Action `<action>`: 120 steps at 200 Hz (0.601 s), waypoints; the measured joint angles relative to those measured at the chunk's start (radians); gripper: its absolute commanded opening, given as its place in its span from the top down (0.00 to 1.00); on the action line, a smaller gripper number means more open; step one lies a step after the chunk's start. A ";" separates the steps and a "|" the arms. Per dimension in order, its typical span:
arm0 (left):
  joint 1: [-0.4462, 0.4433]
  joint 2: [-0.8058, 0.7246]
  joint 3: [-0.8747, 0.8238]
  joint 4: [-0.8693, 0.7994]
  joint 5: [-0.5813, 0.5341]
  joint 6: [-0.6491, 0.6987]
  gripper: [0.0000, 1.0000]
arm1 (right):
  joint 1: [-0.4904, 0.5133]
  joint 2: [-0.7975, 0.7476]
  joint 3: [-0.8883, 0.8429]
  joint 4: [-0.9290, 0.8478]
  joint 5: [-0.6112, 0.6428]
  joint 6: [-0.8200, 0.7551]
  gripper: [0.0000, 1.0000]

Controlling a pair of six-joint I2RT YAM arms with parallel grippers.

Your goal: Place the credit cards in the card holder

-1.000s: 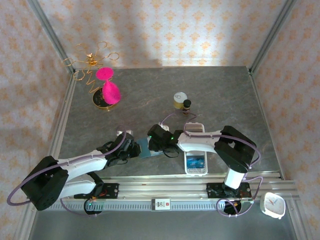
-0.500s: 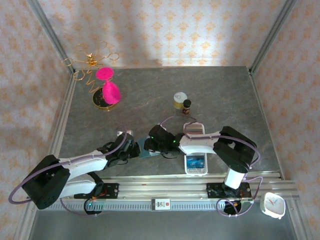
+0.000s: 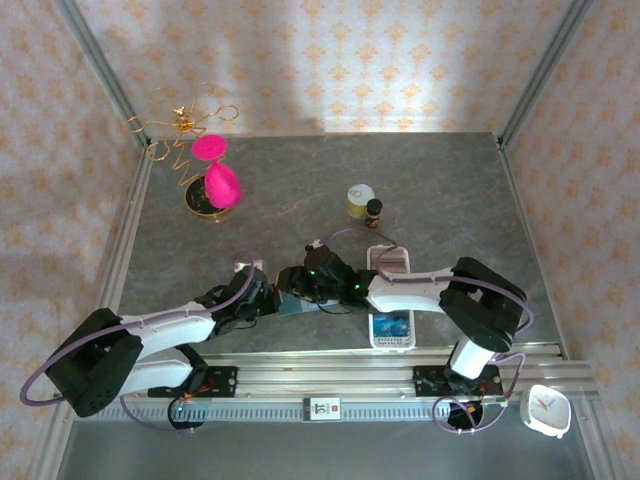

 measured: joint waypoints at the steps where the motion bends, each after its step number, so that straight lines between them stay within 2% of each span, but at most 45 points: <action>1: 0.000 0.000 0.000 0.000 0.000 0.000 0.94 | 0.000 -0.001 0.000 0.002 0.000 0.002 0.54; 58: 0.000 0.011 -0.006 0.026 0.000 0.000 0.96 | 0.000 -0.130 0.000 0.013 0.047 -0.008 0.52; 98: 0.000 0.019 -0.006 0.039 0.000 0.001 0.96 | 0.000 -0.167 0.039 -0.211 0.181 -0.021 0.50; 120: 0.000 0.019 -0.006 0.040 0.000 0.001 0.97 | 0.000 -0.145 0.039 -0.319 0.210 -0.021 0.50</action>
